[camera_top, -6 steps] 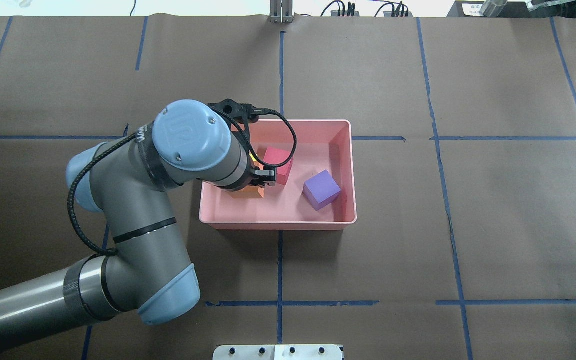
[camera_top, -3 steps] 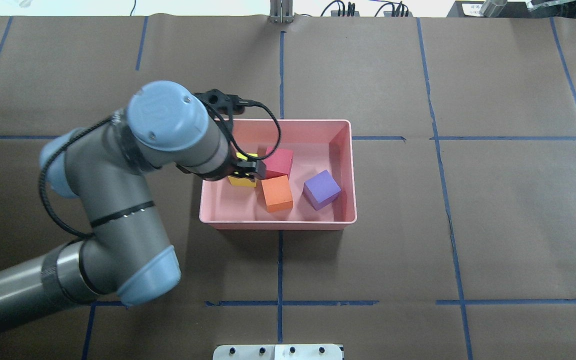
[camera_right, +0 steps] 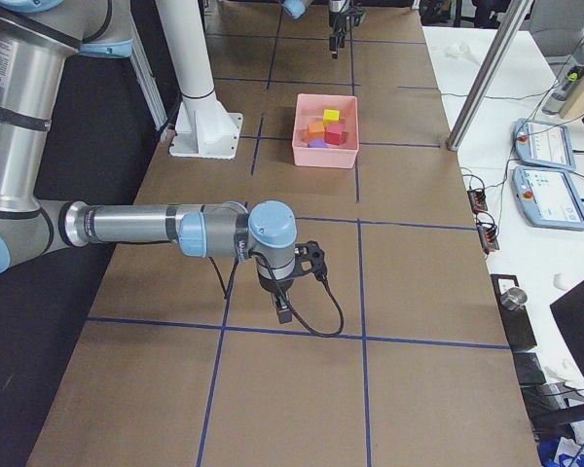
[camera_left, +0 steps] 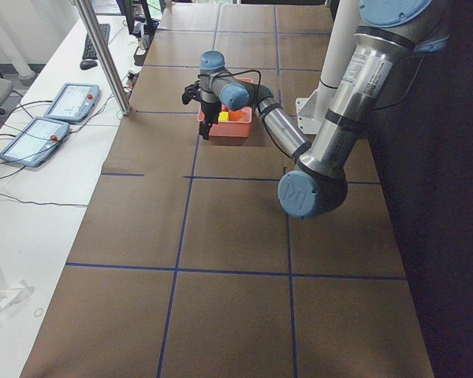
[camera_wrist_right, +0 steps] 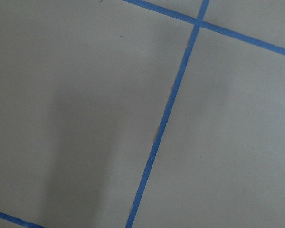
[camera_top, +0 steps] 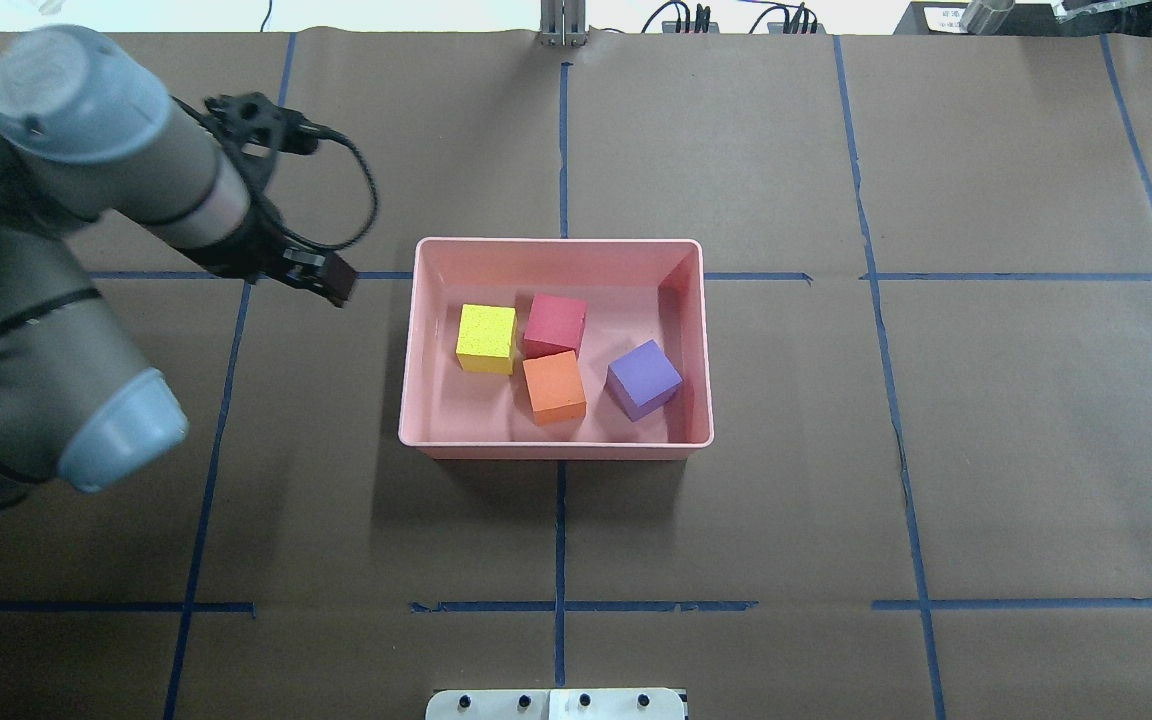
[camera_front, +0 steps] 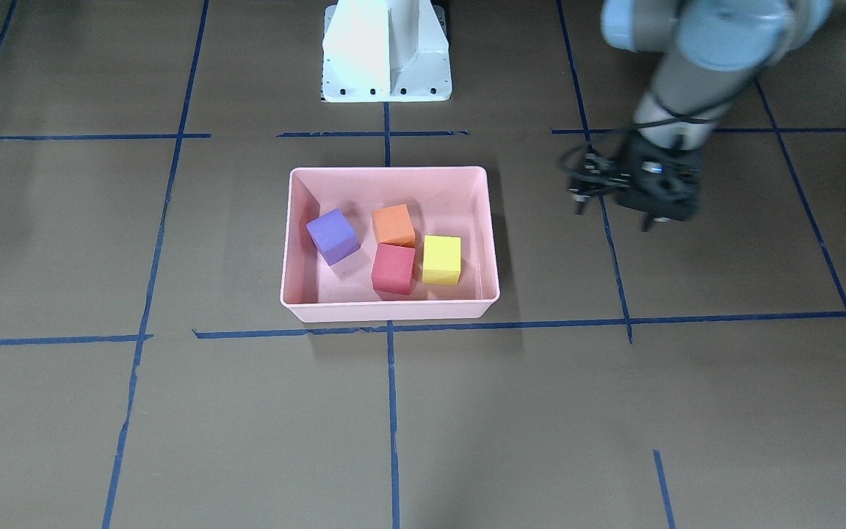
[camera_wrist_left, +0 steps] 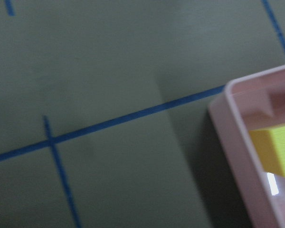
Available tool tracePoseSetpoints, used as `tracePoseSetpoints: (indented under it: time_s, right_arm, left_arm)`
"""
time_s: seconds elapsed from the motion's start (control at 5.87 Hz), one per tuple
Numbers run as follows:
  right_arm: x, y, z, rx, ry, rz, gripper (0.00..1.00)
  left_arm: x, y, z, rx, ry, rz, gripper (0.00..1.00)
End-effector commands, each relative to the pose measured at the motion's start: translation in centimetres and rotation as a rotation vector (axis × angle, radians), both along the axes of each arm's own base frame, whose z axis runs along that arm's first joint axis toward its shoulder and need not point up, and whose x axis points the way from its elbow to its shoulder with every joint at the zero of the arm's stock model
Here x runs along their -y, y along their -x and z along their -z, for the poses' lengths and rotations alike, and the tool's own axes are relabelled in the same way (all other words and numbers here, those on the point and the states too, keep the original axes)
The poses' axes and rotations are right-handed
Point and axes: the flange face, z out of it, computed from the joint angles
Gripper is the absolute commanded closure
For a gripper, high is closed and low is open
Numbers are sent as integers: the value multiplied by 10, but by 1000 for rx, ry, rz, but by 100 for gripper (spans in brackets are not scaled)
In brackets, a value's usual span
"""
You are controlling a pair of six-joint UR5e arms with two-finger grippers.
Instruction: Place blocks into pink bin with both arms
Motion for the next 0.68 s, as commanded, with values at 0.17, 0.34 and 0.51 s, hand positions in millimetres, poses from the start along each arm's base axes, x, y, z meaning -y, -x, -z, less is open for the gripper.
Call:
tracePoseSetpoints:
  time_s: [0.17,0.34,0.51]
  right_arm:
    - [7,-1,6,17,73,-100,0]
    - [7,-1,6,19,74,-101,0]
    - [7,-1,5,19,76,-101,0]
  left_arm:
    - [3,250,-207,29,40,-26,0]
    - [-30,281,-250,-41,133,17,0]
    - [-64,295,-277,-44,175,42,0]
